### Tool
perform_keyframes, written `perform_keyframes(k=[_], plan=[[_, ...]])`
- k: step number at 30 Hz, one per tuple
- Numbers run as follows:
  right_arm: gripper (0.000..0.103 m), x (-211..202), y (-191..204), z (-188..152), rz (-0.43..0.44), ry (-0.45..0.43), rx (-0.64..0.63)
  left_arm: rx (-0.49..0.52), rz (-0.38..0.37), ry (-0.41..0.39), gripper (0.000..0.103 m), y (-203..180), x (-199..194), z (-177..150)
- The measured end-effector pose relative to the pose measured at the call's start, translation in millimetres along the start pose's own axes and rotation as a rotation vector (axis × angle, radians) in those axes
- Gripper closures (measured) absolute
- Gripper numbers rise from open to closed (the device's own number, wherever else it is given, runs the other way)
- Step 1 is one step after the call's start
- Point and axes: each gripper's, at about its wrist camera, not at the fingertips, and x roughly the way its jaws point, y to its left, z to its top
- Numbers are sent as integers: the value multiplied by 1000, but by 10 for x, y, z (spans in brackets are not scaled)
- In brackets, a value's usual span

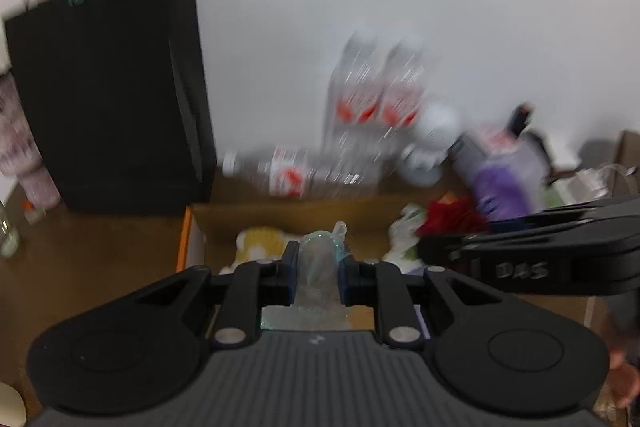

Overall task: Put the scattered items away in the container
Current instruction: 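Carry the plastic bag and red rose in both grippers over the box, then open both grippers to drop the bag and rose into the box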

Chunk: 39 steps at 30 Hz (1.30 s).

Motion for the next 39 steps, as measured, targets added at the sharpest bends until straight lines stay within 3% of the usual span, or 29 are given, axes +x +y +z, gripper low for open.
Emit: perform_keyframes(k=[4,10,19,24,27,29,31,35,39], plan=[[61,546,-160,73,-9,100,58,-42,-1,142,84,111,666,-9],[61,1194,-206,-2,-72,214,64,-58,21,245,84,168,1258,-155],[60,1583,-254,-47,-114,267,92,-91,30,275,83,235,1464,-170],[58,1619,-181,-31,-149,282,98,-109,58,297,77,279,1427,-137],[50,1496,-173,-14,-161,282,116,-102,81,294,59,316,1290,-119],[45,1388,-168,-30,-171,293,121,-85,114,286,31,342,1164,-108],[39,1256,-163,-63,-184,290,127,-73,144,278,16,369,1048,-113],[32,1000,-110,-158,-176,296,128,-95,142,288,2,426,797,-148],[29,686,-16,-263,-187,284,120,-107,128,287,1,378,469,-169]])
